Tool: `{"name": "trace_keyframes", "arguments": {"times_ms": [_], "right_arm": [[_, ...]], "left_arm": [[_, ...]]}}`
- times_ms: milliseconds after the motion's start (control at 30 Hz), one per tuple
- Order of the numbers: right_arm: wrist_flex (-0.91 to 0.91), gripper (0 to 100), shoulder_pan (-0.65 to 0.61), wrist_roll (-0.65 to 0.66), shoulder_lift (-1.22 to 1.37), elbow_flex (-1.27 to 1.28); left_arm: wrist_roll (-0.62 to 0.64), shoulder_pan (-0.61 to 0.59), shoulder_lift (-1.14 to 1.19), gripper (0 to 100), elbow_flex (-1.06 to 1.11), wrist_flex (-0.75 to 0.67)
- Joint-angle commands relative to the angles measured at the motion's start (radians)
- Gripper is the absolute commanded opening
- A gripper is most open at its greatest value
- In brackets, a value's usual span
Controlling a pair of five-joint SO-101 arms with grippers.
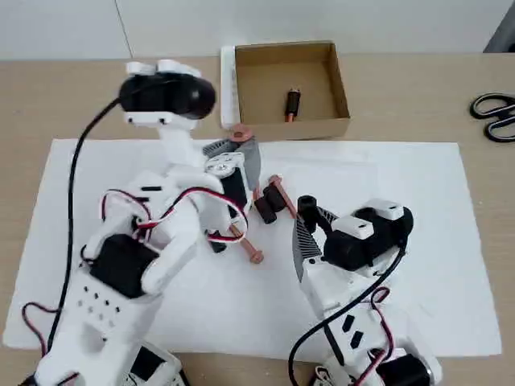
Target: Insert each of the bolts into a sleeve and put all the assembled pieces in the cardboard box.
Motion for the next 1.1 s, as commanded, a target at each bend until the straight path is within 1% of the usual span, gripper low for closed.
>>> {"name": "trace_keyframes", "arguments": {"times_ms": [0,100,233,933,1067], "right_arm": [[-0.021,0.4,-0.005,-0.008,-0.008,-0.002],[-0.021,0.4,-0.068,0.0,-0.008,0.044],[-0.022,0.4,-0.156,0.063,-0.008,0.057],[-0.028,0.4,-0.16,0.069,-0.008,0.058],[-0.028,0.4,-0.16,0.069,-0.008,0.058]], "left_arm": [[0.032,0.014,0.028,1,-0.004,-0.029],[0.051,0.041,0.031,1,-0.005,-0.037],[0.051,0.074,0.031,1,-0.005,-0.043],[0.052,0.075,0.015,1,-0.015,-0.018],[0.077,0.077,0.017,1,-0.015,-0.017]]}}
